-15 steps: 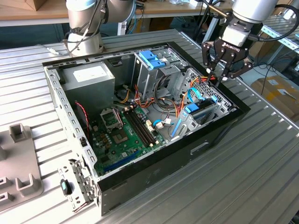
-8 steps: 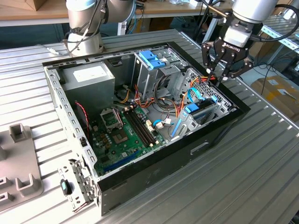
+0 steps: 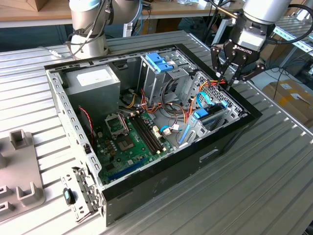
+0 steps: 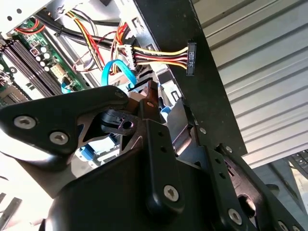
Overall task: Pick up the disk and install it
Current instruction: 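Insert the second disk wire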
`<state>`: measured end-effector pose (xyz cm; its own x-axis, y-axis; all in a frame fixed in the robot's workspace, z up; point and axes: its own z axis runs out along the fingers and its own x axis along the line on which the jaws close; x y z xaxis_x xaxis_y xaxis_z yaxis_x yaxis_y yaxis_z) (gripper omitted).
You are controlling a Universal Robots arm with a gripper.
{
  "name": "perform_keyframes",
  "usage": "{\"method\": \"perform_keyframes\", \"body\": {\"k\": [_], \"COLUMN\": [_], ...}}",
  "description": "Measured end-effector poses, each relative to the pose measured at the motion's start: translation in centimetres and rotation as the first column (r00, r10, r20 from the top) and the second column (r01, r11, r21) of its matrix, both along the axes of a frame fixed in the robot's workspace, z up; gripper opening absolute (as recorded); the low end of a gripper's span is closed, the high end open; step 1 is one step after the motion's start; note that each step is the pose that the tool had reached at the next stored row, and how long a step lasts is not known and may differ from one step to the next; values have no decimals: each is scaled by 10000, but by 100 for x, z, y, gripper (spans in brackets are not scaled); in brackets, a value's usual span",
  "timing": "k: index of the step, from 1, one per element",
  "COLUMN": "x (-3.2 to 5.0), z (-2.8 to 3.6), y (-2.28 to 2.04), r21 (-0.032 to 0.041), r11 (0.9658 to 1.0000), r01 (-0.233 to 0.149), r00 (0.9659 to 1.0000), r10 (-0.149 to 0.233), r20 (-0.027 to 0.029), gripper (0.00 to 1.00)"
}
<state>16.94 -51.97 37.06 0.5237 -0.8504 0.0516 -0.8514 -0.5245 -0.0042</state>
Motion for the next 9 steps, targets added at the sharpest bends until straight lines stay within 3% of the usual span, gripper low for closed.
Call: {"method": "perform_keyframes", "body": {"k": [9], "x": [0], "z": [0], "y": [0], "r21": [0], "r11": [10000], "r01": [-69], "r00": [10000], "r10": [69], "r20": [0], "gripper": [36]}}
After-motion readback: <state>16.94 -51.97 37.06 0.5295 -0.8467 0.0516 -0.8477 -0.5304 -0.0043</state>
